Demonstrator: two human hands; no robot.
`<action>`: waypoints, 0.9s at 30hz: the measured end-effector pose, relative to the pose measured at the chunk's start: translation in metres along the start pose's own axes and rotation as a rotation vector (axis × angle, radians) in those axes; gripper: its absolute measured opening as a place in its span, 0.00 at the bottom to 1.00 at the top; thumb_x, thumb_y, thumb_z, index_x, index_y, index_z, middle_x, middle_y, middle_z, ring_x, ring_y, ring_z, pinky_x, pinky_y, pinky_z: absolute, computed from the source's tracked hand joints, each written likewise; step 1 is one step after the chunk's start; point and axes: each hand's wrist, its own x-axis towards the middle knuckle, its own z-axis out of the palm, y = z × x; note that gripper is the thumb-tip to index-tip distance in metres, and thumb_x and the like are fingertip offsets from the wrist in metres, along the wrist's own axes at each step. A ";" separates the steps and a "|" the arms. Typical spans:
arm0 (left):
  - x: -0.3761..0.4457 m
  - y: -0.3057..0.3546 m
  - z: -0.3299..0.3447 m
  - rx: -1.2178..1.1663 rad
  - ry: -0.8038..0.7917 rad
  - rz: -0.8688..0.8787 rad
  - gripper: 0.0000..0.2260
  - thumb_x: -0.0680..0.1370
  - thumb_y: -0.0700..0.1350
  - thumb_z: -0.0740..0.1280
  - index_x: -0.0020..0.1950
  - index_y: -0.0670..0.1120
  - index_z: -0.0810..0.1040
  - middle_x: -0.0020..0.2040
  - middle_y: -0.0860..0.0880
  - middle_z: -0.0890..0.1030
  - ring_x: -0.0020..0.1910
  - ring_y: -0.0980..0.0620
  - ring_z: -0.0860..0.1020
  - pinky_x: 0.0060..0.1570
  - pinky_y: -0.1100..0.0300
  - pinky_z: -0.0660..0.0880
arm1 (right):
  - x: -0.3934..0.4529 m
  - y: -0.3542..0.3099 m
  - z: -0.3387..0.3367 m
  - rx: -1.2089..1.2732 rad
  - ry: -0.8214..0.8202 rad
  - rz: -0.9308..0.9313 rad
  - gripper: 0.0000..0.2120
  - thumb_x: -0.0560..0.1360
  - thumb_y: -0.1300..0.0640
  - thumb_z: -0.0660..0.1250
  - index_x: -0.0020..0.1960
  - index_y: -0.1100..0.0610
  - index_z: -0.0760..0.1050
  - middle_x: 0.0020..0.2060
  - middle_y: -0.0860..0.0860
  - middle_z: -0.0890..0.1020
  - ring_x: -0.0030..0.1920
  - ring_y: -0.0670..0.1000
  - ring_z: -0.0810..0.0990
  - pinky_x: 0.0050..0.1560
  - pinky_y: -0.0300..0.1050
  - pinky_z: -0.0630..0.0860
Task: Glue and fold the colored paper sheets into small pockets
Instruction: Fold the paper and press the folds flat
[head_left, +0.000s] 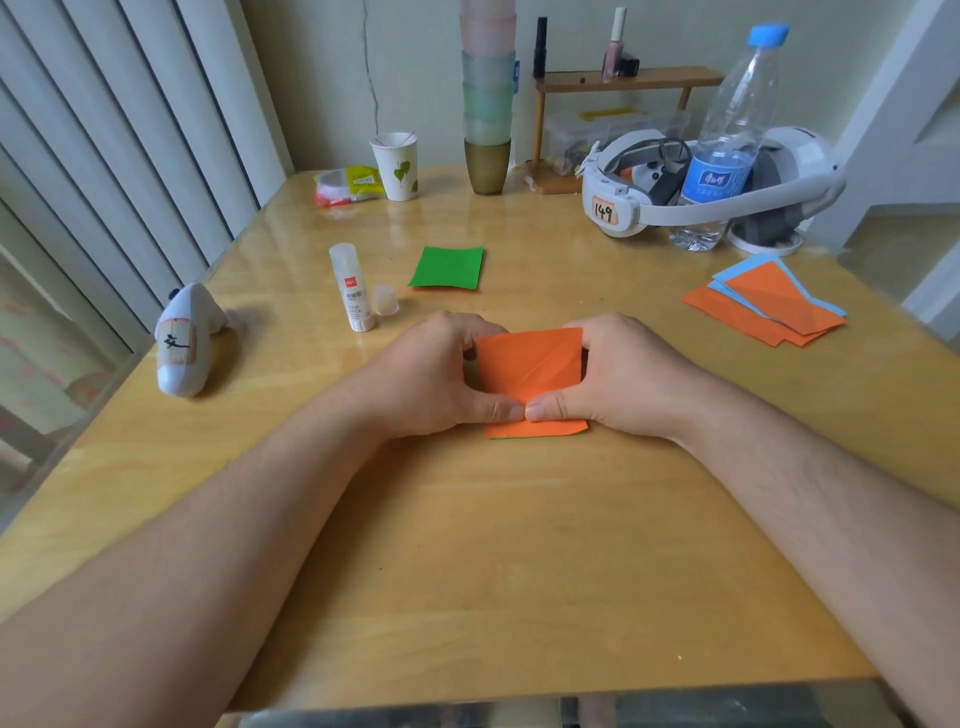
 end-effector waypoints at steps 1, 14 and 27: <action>0.000 -0.001 0.000 0.001 -0.003 0.000 0.15 0.68 0.50 0.84 0.49 0.52 0.83 0.49 0.52 0.83 0.48 0.51 0.82 0.52 0.48 0.80 | 0.000 0.000 0.000 -0.005 -0.002 0.008 0.14 0.64 0.49 0.86 0.45 0.48 0.84 0.39 0.42 0.87 0.41 0.45 0.84 0.42 0.43 0.79; 0.004 -0.009 0.001 -0.006 -0.017 0.025 0.11 0.69 0.49 0.83 0.47 0.54 0.84 0.49 0.55 0.83 0.48 0.52 0.83 0.53 0.47 0.80 | 0.005 0.005 -0.005 -0.030 0.003 0.038 0.14 0.64 0.50 0.86 0.41 0.53 0.83 0.36 0.48 0.86 0.36 0.47 0.82 0.43 0.48 0.79; 0.004 -0.015 -0.009 0.094 -0.013 -0.010 0.11 0.70 0.53 0.82 0.44 0.54 0.83 0.45 0.55 0.81 0.45 0.55 0.80 0.49 0.53 0.78 | 0.008 0.014 -0.009 -0.067 0.043 0.021 0.11 0.65 0.49 0.85 0.37 0.42 0.83 0.29 0.46 0.74 0.31 0.46 0.69 0.36 0.47 0.69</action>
